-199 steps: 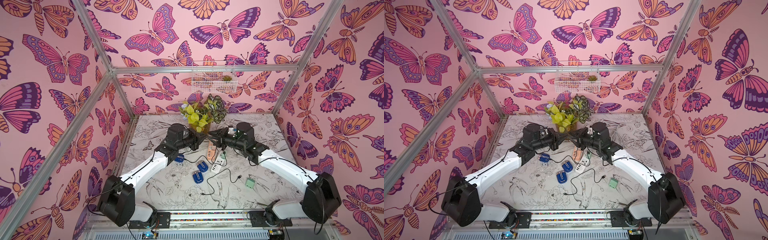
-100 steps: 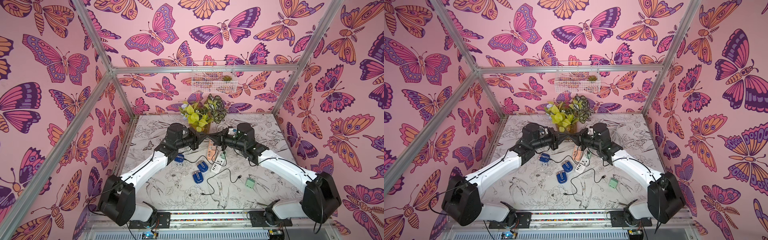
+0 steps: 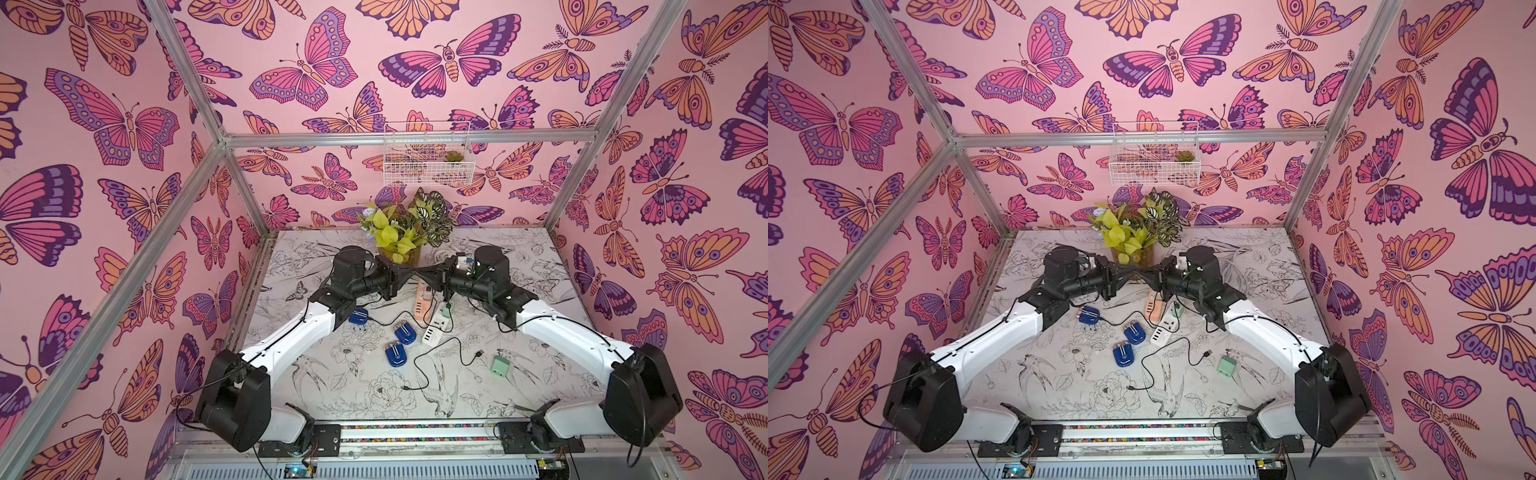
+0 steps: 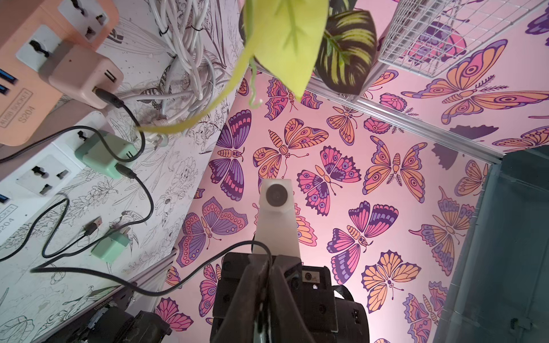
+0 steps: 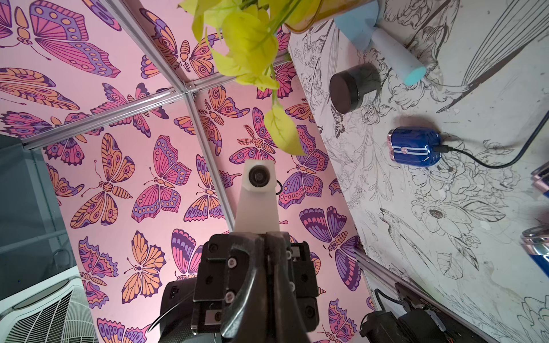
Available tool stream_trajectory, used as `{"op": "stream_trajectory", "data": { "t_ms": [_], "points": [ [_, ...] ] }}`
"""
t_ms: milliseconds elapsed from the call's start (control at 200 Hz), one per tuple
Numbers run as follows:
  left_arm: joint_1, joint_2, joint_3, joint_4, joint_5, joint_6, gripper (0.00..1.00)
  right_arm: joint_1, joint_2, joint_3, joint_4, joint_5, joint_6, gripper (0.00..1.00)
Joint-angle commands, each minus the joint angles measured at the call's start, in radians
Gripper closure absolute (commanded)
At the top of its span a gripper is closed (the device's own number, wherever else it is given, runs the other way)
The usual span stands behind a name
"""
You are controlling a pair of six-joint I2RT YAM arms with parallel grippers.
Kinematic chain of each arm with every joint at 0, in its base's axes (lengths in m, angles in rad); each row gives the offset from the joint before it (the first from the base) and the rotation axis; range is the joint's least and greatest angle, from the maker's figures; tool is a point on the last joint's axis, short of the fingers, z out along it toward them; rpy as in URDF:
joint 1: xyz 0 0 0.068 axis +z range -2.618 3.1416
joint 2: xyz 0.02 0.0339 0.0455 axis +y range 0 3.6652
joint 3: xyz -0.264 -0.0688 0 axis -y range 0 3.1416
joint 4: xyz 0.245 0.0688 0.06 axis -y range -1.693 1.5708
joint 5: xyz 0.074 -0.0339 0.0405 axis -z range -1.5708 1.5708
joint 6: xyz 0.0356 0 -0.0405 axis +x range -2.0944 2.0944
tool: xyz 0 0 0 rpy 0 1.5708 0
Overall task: Charge the electric shaver
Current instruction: Pick up the electric shaver from the center of the board.
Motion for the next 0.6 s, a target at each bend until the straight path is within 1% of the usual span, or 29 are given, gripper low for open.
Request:
{"op": "stream_trajectory", "data": {
  "t_ms": [0, 320, 391, 476, 541, 596],
  "points": [
    [0.005, -0.02, -0.006, 0.013, 0.008, 0.012, 0.82, -0.007, -0.004, -0.007, -0.01, 0.014, -0.017, 1.0],
    [0.01, -0.029, -0.016, -0.026, 0.002, 0.03, 0.81, -0.009, -0.024, -0.013, -0.021, 0.035, -0.027, 1.0],
    [0.011, -0.047, -0.019, -0.104, -0.015, 0.048, 0.77, -0.011, -0.037, -0.014, -0.039, 0.043, -0.048, 1.0],
    [0.014, -0.098, -0.051, -0.22, -0.075, 0.049, 0.7, -0.015, -0.064, -0.034, -0.057, 0.054, -0.08, 1.0],
    [0.016, -0.128, -0.081, -0.329, -0.115, 0.047, 0.67, -0.023, -0.095, -0.06, -0.083, 0.061, -0.118, 1.0],
    [0.015, -0.13, -0.085, -0.435, -0.131, 0.068, 0.67, -0.032, -0.125, -0.081, -0.108, 0.061, -0.163, 1.0]
  ]
}}
